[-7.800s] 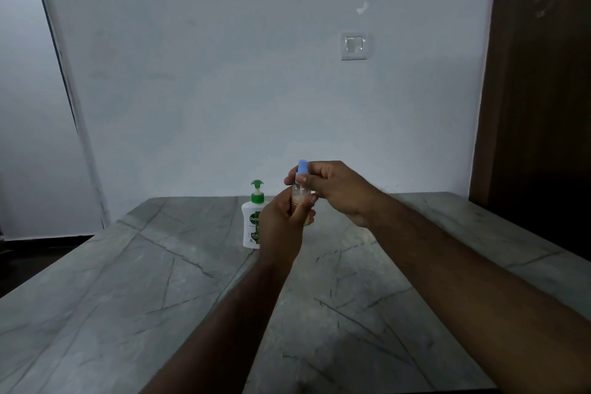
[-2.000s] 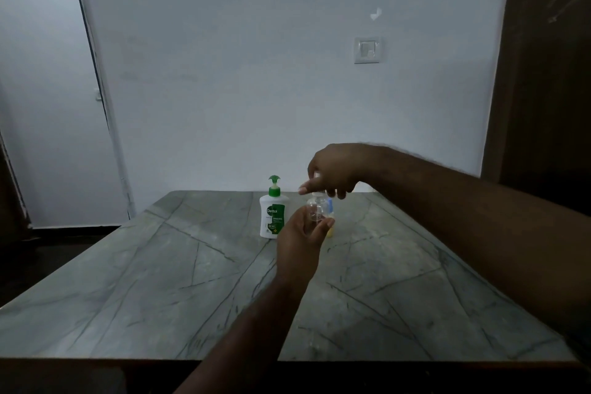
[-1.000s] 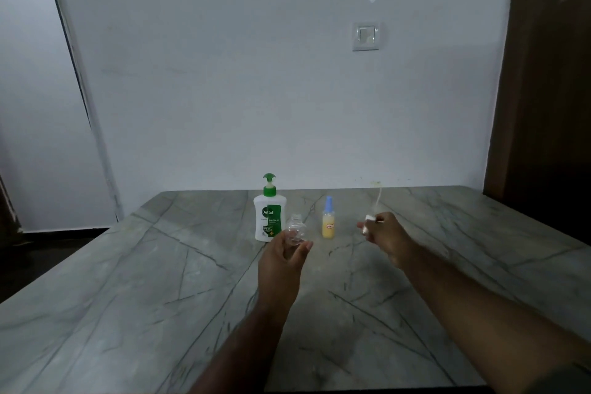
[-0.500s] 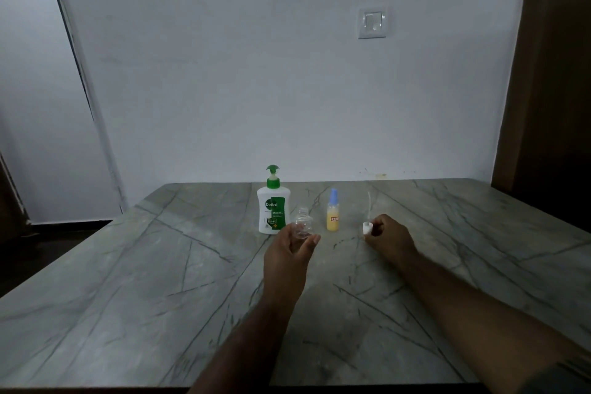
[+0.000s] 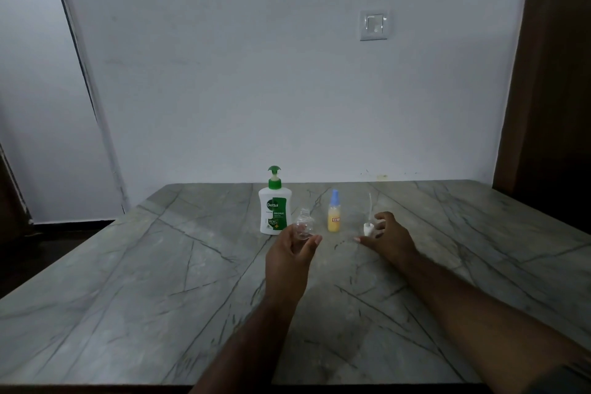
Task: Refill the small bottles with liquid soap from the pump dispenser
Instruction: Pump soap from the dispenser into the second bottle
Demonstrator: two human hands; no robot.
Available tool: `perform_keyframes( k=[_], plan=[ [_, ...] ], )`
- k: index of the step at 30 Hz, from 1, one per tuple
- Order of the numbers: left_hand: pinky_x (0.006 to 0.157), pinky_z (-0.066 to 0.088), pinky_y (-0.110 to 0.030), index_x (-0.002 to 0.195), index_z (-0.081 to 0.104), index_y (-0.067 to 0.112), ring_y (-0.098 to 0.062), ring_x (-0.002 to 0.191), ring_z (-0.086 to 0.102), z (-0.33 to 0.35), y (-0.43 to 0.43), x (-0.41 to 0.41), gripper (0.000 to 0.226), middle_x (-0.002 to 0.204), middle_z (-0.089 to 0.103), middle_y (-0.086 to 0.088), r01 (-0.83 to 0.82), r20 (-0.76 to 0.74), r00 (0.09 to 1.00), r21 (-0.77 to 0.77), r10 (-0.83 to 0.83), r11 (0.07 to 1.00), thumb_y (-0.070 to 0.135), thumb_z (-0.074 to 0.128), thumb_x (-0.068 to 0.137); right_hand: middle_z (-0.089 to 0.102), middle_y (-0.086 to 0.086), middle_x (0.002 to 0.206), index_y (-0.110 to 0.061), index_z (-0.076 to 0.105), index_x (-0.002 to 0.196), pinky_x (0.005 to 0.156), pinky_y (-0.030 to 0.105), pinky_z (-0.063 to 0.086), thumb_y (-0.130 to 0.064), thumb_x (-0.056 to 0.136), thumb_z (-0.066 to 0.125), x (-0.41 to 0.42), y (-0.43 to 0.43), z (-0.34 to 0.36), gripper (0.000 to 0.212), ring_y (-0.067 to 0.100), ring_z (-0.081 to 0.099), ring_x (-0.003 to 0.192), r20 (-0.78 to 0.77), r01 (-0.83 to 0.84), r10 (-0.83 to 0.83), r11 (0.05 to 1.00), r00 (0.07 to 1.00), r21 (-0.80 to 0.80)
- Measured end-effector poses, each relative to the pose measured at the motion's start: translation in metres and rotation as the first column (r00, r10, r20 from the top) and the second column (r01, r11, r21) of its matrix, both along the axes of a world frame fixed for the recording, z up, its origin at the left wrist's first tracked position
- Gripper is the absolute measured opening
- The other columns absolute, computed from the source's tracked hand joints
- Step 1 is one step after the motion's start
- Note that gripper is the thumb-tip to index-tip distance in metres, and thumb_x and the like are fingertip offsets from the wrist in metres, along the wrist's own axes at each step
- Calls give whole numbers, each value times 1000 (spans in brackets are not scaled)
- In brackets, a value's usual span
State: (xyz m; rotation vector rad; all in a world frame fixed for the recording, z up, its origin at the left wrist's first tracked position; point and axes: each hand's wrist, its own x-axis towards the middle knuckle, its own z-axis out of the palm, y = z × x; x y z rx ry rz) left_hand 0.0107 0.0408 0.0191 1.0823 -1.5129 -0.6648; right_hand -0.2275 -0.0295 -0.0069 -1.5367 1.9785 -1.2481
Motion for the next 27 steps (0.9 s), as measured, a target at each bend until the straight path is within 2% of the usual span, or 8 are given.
perform_keyframes(
  k=[3, 9, 12, 15, 17, 19, 23, 27],
  plan=[
    [84, 52, -22, 111, 62, 27, 0, 94, 64, 0, -1, 0, 22, 100, 69, 12, -18, -15, 1000, 1, 18, 1000, 33, 68, 91, 47, 12, 140, -18, 35, 139, 87, 32, 49, -52, 60, 84, 1, 1, 0, 100, 28, 56, 117, 43, 13, -11, 999, 999, -44],
    [84, 53, -24, 109, 65, 22, -1, 93, 65, -1, -2, 2, 24, 99, 70, 10, -58, -83, 995, -2, 58, 998, 33, 71, 89, 37, 11, 149, -18, 29, 144, 104, 50, 43, -71, 70, 61, 1, 23, 12, 96, 31, 41, 133, -7, 152, -159, 958, 987, -243],
    [86, 54, -27, 112, 64, 18, -3, 93, 65, 2, -6, 5, 28, 100, 70, 10, -83, -120, 989, 18, 85, 996, 33, 71, 89, 48, 9, 137, -13, 40, 134, 101, 48, 46, -55, 87, 56, 5, 33, 38, 65, 26, 48, 126, -85, 189, -300, 771, 950, -608],
    [77, 56, -20, 105, 63, 25, 4, 84, 64, 11, -15, 12, 20, 92, 68, 15, -138, -130, 982, 9, 138, 990, 34, 72, 88, 53, 0, 127, -14, 51, 123, 96, 31, 48, -29, 95, 55, 29, 31, 75, 32, 15, 54, 117, -182, -33, -190, 598, 965, -801],
    [73, 56, -21, 102, 64, 23, 3, 80, 65, 21, -26, 18, 19, 88, 69, 13, -184, -129, 975, -3, 182, 983, 33, 73, 87, 56, -9, 117, -22, 56, 113, 77, 17, 48, -23, 97, 50, 58, 24, 102, 18, 5, 58, 102, -248, -189, -13, 607, 969, -772],
    [77, 58, -32, 104, 67, 17, -7, 83, 68, 32, -43, 24, 24, 92, 72, 6, -216, -133, 968, 4, 215, 976, 33, 74, 87, 62, -10, 108, -23, 62, 106, 72, 12, 44, -18, 96, 48, 88, 12, 124, 18, 3, 60, 95, -359, -374, 160, 638, 920, -674],
    [82, 59, -43, 113, 68, 10, -19, 89, 71, 47, -73, 26, 39, 101, 74, -4, -242, -156, 956, 53, 248, 969, 39, 73, 87, 67, -2, 118, -15, 66, 115, 96, 25, 46, -8, 95, 48, 123, -28, 142, 28, 10, 60, 109, -533, -552, 288, 708, 795, -441],
    [71, 61, -35, 105, 72, 12, -16, 78, 71, 45, -93, 27, 35, 89, 74, -2, -241, -151, 958, 50, 246, 969, 42, 70, 89, 54, -2, 140, -19, 56, 132, 113, 27, 33, -6, 95, 49, 133, -60, 139, 40, 13, 46, 131, -550, -585, 397, 781, 735, -218]
  ],
)
